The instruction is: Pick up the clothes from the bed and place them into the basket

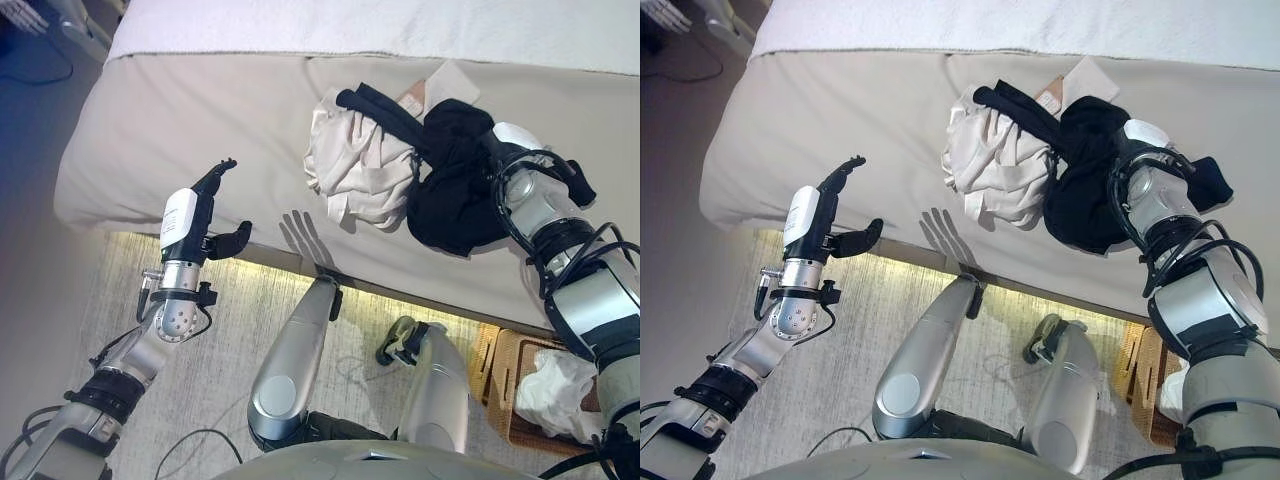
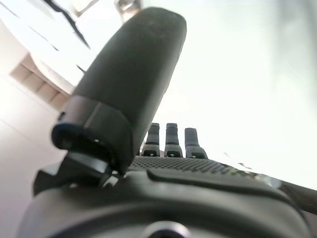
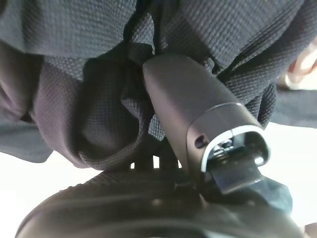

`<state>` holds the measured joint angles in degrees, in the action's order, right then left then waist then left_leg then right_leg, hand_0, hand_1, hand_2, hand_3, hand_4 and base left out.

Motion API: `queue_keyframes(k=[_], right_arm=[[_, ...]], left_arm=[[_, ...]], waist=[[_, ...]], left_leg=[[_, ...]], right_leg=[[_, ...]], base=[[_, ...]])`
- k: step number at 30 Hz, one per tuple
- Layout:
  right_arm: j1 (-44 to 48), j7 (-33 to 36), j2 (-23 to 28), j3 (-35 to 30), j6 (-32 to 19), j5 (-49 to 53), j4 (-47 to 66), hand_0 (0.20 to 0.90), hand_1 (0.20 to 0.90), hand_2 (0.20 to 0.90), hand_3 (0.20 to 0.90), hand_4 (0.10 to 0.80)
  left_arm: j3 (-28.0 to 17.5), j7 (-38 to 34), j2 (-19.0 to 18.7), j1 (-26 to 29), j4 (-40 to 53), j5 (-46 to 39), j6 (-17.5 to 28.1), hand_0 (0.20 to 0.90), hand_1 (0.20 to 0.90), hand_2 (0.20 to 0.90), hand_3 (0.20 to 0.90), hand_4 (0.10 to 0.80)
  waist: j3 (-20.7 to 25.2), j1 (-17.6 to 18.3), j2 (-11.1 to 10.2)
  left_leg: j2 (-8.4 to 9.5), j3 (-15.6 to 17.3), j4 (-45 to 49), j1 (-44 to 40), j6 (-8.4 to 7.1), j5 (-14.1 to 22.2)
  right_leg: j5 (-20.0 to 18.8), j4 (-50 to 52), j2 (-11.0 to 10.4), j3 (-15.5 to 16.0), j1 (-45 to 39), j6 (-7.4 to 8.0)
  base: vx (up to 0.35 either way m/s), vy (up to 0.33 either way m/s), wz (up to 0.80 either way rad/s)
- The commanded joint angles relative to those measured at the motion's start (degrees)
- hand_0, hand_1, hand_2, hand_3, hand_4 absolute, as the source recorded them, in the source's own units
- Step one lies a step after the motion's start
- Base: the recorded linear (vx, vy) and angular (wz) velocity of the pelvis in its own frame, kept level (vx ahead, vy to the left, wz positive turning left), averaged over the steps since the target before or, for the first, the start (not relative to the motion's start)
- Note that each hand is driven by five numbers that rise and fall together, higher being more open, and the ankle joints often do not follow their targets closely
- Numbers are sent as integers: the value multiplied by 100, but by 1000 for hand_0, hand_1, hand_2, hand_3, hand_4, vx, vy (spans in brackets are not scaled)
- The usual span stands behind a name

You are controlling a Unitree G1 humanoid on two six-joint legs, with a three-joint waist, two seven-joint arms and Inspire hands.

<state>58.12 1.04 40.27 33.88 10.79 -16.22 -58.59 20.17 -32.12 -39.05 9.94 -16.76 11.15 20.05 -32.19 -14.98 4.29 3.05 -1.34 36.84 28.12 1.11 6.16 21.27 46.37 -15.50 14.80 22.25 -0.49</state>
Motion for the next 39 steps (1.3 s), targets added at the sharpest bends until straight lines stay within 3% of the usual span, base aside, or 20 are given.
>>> queue_keyframes(k=[1,11,19,29,32,34,39], right_arm=[[298,439,677,-155,-110,157,364,300,300,300,200,100],[-532,461,1205,-772,-482,174,1163,300,300,300,200,100],[-1257,558,1732,-1503,-727,387,1955,300,300,300,200,100],[-2309,774,2133,-2630,-893,389,2739,300,300,300,200,100],[-2782,725,2278,-3032,-863,342,2982,300,300,300,200,100],[-3099,681,2338,-3252,-936,293,3056,300,300,300,200,100],[-3825,646,2341,-3739,-1083,261,3230,300,300,300,200,100]], left_arm=[[-465,-125,-173,-96,399,-37,219,900,900,900,900,800],[-603,167,-60,-330,257,66,-8,900,900,900,900,800],[-678,450,8,-507,-38,128,35,900,900,900,900,800],[-851,524,-132,-532,-439,438,473,900,900,900,900,800],[-873,743,-460,-521,-561,900,652,900,900,900,900,800],[-867,829,-622,-487,-657,773,616,900,900,900,900,800],[-919,871,-553,-419,-962,722,751,900,900,900,900,800]], waist=[[578,171,-161],[1523,585,-469],[2319,993,-641],[2693,1450,-677],[2743,1662,-652],[2761,1809,-625],[2802,2098,-606]], left_leg=[[-156,174,-42,-750,0,515],[-384,453,-2024,-2177,-188,-5],[-505,760,-3054,-2853,-250,-291],[-600,1062,-3520,-3245,-238,-292],[-632,1175,-3604,-3321,-239,-295],[-644,1221,-3623,-3360,-222,-281],[-674,1411,-3601,-3443,-209,-215]], right_leg=[[-906,-866,324,327,-629,-153],[-1496,-3065,743,131,-1917,145],[-1904,-4016,938,-166,-2345,352],[-2060,-4286,1036,-588,-2406,500],[-2092,-4304,1083,-780,-2354,543],[-2104,-4299,1123,-929,-2309,561],[-2175,-4376,1185,-1206,-2273,601]], base=[[119,-7,-16],[123,-20,-20],[104,-25,-20],[30,-12,-30],[-22,6,-27],[-23,15,-27],[-12,14,-26]])
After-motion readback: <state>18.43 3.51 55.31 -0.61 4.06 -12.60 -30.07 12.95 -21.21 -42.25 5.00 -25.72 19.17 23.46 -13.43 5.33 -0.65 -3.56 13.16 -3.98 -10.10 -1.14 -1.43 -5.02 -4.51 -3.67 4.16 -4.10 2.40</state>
